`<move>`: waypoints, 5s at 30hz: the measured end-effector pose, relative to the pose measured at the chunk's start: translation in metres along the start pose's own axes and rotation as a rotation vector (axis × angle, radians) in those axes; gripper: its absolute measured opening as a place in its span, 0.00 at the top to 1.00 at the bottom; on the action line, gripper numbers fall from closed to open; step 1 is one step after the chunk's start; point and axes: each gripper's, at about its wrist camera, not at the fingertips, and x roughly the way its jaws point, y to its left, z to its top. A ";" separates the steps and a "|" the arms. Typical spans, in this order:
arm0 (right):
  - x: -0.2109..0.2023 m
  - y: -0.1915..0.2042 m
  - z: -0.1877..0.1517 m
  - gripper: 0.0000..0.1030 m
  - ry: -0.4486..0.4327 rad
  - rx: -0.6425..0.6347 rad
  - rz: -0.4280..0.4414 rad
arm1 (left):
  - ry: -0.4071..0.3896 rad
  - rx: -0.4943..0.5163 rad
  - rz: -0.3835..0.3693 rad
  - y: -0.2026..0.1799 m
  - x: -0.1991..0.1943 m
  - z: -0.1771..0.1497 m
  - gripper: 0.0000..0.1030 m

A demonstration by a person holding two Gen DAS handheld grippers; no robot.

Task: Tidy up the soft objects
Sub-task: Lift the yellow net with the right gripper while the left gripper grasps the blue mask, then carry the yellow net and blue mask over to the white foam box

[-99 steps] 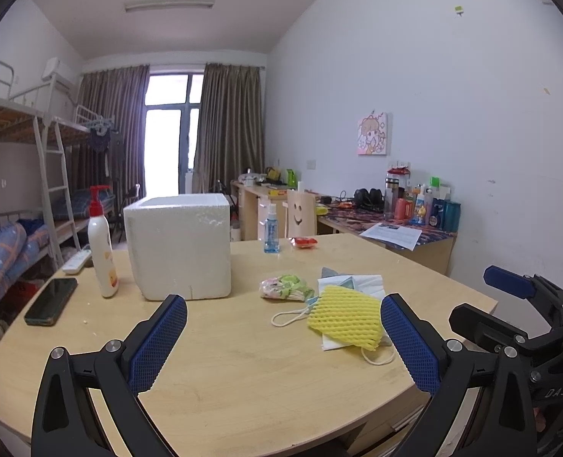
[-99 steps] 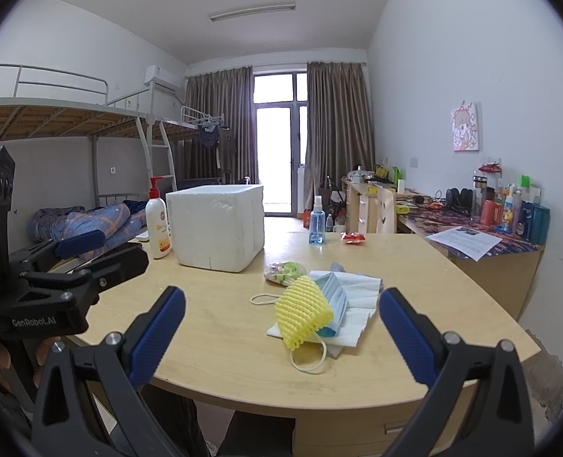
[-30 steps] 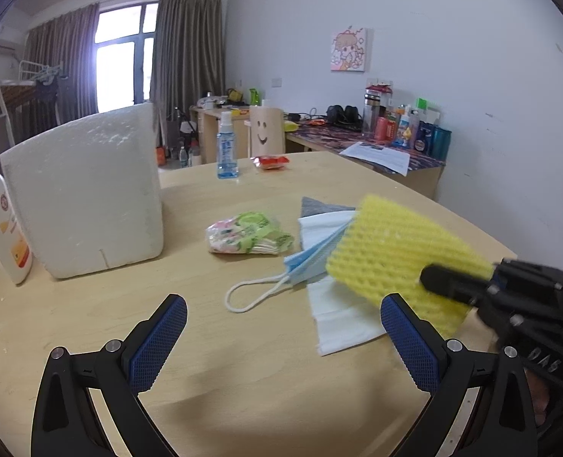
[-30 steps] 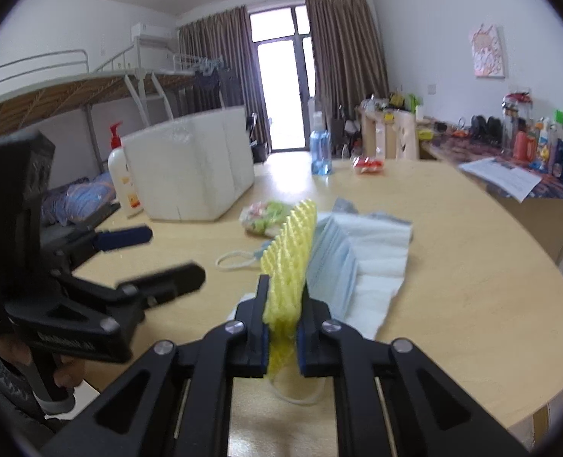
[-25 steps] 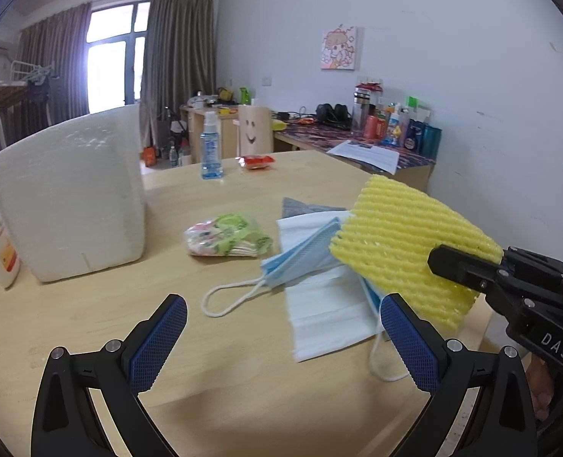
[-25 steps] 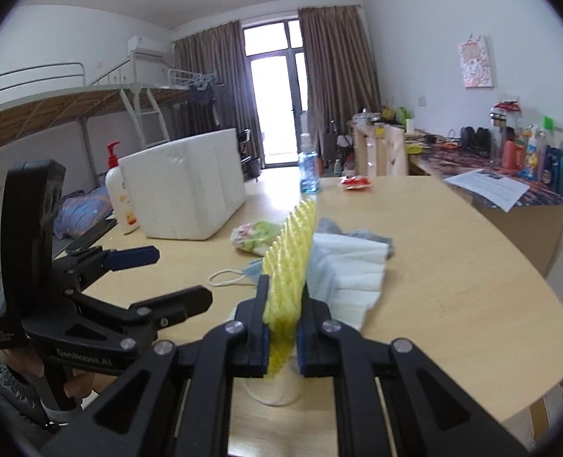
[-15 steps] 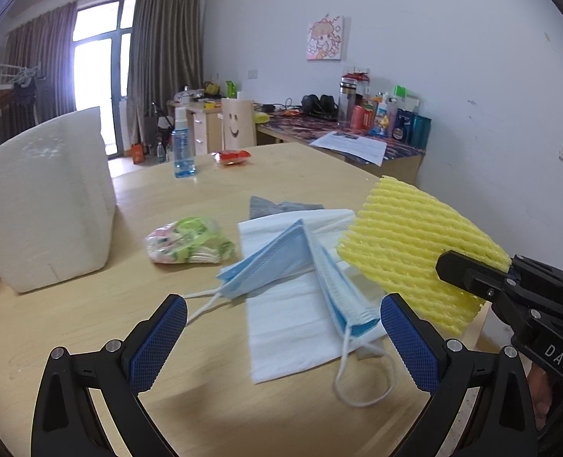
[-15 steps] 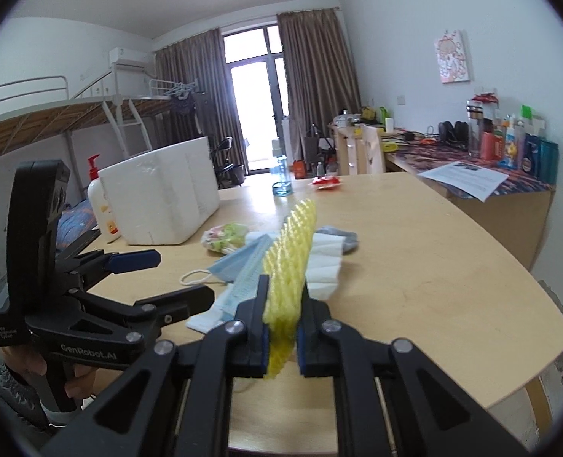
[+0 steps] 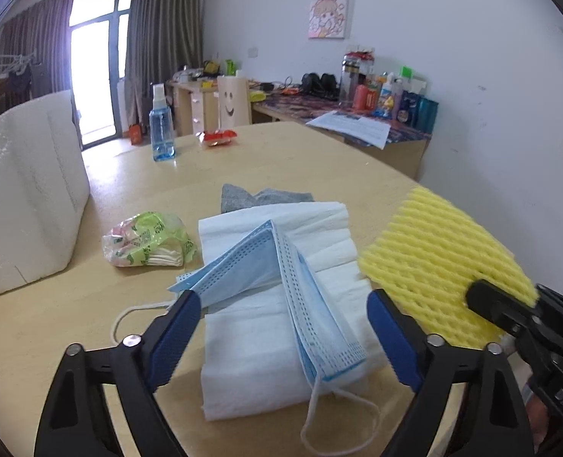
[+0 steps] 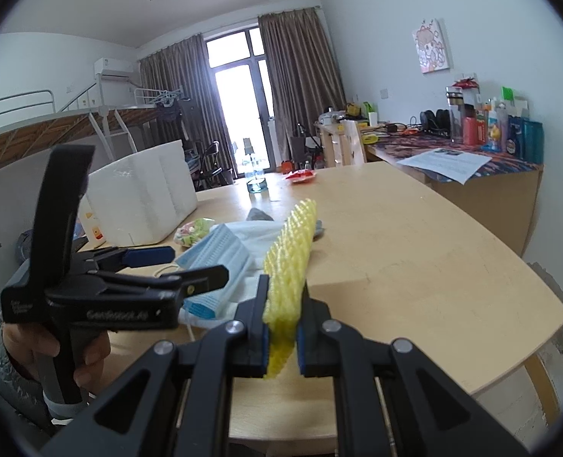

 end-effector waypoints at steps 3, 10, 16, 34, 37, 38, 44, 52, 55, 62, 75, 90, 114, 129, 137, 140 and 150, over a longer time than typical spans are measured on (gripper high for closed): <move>-0.001 -0.003 -0.001 0.87 -0.005 0.006 0.003 | 0.033 0.009 0.024 -0.002 0.012 0.003 0.22; -0.001 -0.009 -0.005 0.87 -0.002 0.022 -0.003 | 0.083 -0.013 0.012 -0.004 0.023 0.004 0.41; -0.001 -0.012 -0.006 0.87 -0.002 0.027 0.003 | 0.081 -0.010 0.016 -0.007 0.023 0.004 0.66; -0.013 -0.003 0.000 0.87 -0.027 0.008 -0.011 | -0.091 0.062 0.012 -0.010 -0.027 0.013 0.88; -0.016 0.002 0.002 0.87 -0.036 -0.001 -0.014 | -0.124 0.075 0.019 -0.010 -0.040 0.014 0.88; -0.018 0.005 0.004 0.87 -0.041 -0.007 -0.015 | -0.134 0.079 0.019 -0.010 -0.044 0.014 0.88; -0.027 0.018 0.009 0.87 -0.062 -0.036 -0.012 | -0.184 0.075 0.029 -0.005 -0.068 0.013 0.88; -0.041 0.036 0.019 0.87 -0.104 -0.080 0.000 | -0.278 0.079 0.061 0.002 -0.109 0.009 0.88; -0.046 0.046 0.023 0.87 -0.120 -0.102 0.006 | -0.315 0.075 0.078 0.006 -0.125 0.007 0.88; -0.057 0.065 0.026 0.87 -0.145 -0.147 0.024 | -0.370 0.068 0.113 0.013 -0.154 -0.002 0.88; -0.078 0.104 0.029 0.87 -0.204 -0.223 0.073 | -0.455 0.039 0.191 0.030 -0.211 -0.026 0.88; -0.094 0.141 0.032 0.87 -0.262 -0.293 0.142 | -0.526 -0.004 0.293 0.048 -0.252 -0.046 0.88; -0.033 0.193 0.025 0.87 -0.174 -0.374 0.286 | -0.468 -0.079 0.412 0.092 -0.242 -0.066 0.88; -0.005 0.208 0.043 0.87 -0.115 -0.369 0.311 | -0.421 -0.117 0.409 0.132 -0.225 -0.055 0.88; 0.008 0.214 0.064 0.87 -0.108 -0.381 0.309 | -0.426 -0.098 0.404 0.139 -0.224 -0.027 0.88; 0.009 0.214 0.074 0.87 -0.113 -0.378 0.300 | -0.433 -0.088 0.404 0.141 -0.225 -0.016 0.88; 0.014 0.212 0.105 0.87 -0.144 -0.369 0.282 | -0.426 -0.064 0.395 0.148 -0.225 0.011 0.88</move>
